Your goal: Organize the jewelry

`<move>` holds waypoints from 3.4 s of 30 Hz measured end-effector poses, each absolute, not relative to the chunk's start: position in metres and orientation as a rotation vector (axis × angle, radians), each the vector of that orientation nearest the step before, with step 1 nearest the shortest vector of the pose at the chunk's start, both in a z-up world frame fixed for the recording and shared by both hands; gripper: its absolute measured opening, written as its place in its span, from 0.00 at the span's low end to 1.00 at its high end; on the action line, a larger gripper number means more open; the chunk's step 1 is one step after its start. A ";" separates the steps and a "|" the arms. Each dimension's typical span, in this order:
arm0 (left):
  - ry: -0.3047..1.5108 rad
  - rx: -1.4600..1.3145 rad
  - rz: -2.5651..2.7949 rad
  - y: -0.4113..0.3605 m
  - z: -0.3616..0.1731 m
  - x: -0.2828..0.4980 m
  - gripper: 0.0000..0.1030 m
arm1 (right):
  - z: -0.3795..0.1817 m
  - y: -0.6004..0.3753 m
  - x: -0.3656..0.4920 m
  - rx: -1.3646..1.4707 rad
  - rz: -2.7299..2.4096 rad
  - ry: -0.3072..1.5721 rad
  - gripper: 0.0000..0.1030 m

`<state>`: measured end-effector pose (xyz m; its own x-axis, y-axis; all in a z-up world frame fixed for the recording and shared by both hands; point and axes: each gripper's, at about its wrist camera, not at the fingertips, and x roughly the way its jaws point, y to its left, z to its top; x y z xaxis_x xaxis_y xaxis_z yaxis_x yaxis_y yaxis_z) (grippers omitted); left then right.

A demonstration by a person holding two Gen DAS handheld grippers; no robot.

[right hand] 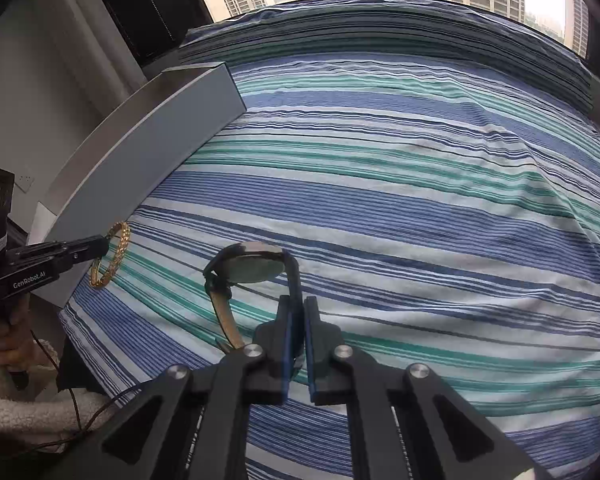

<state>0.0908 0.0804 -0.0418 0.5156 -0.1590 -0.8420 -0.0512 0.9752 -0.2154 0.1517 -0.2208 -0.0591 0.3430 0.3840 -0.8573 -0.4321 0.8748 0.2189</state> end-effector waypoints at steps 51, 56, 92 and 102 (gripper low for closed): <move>0.792 -0.268 0.678 0.260 0.026 0.070 0.99 | 0.025 0.101 0.239 -0.316 0.808 0.961 0.74; 0.820 -0.276 0.693 0.244 0.032 0.053 0.99 | 0.033 0.095 0.200 -0.363 0.841 0.918 0.77; 0.873 -0.326 0.781 0.259 0.060 0.019 0.99 | 0.068 0.136 0.151 -0.523 0.868 0.916 0.77; 0.894 -0.345 0.770 0.258 0.052 0.025 0.99 | 0.067 0.130 0.160 -0.527 0.832 0.902 0.77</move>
<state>0.0252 0.2575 0.0524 0.3876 0.4545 -0.8020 -0.7256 0.6870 0.0386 0.1601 0.1300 0.0670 0.3527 0.4017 -0.8451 -0.8104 0.5827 -0.0612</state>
